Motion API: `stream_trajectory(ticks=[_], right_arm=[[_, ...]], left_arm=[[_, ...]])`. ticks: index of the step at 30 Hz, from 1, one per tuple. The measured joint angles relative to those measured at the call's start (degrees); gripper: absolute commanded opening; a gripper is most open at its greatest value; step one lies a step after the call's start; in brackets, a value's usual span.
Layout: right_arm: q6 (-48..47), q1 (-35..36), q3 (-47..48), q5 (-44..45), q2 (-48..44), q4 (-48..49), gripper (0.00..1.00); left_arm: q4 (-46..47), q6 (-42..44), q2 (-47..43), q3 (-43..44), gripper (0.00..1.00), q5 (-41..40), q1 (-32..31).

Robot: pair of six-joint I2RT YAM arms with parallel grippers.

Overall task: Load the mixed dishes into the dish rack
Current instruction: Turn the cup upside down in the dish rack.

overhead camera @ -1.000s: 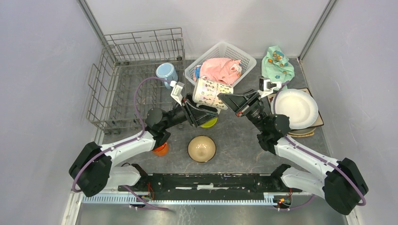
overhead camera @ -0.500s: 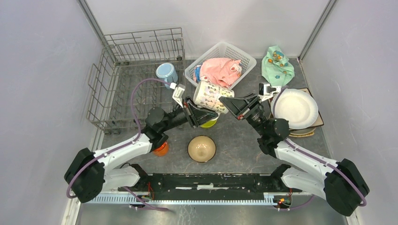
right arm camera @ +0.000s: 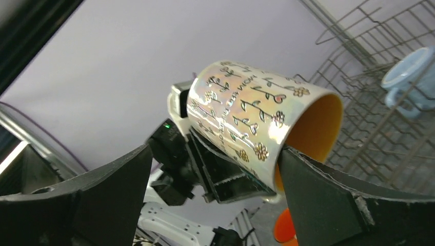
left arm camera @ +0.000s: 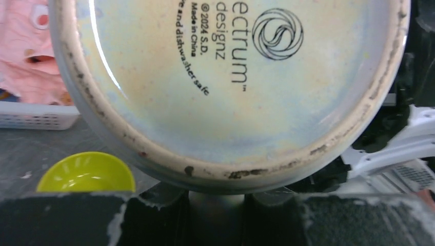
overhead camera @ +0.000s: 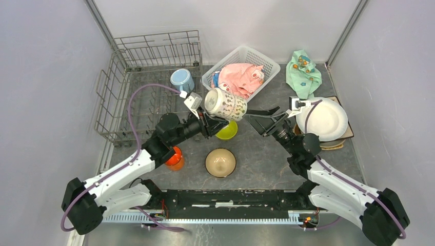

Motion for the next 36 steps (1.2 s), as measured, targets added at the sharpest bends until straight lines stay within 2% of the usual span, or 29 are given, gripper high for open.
stream_trajectory(ticks=[9,15,21,29,36], right_arm=[[-9.75,-0.09,0.24,0.76,-7.87,-17.62,0.98],[-13.38,-0.09,-0.15,2.47,-11.21,-21.92,0.98],[-15.32,-0.09,-0.42,3.02,-12.59,-24.39,0.98],[-18.73,-0.09,-1.68,3.06,-16.37,-26.23,0.98],[-21.73,-0.09,-2.03,4.98,-20.87,-30.75,0.98]], left_arm=[[-16.48,13.88,-0.83,6.97,0.02,-10.01,0.33],[-23.91,20.76,-0.83,10.01,0.02,-14.69,1.22],[-27.21,24.61,-0.83,12.04,0.02,-17.9,3.87],[-31.52,28.22,0.2,14.45,0.02,-20.52,13.62],[-33.97,29.55,3.82,14.49,0.02,-16.46,28.41]])
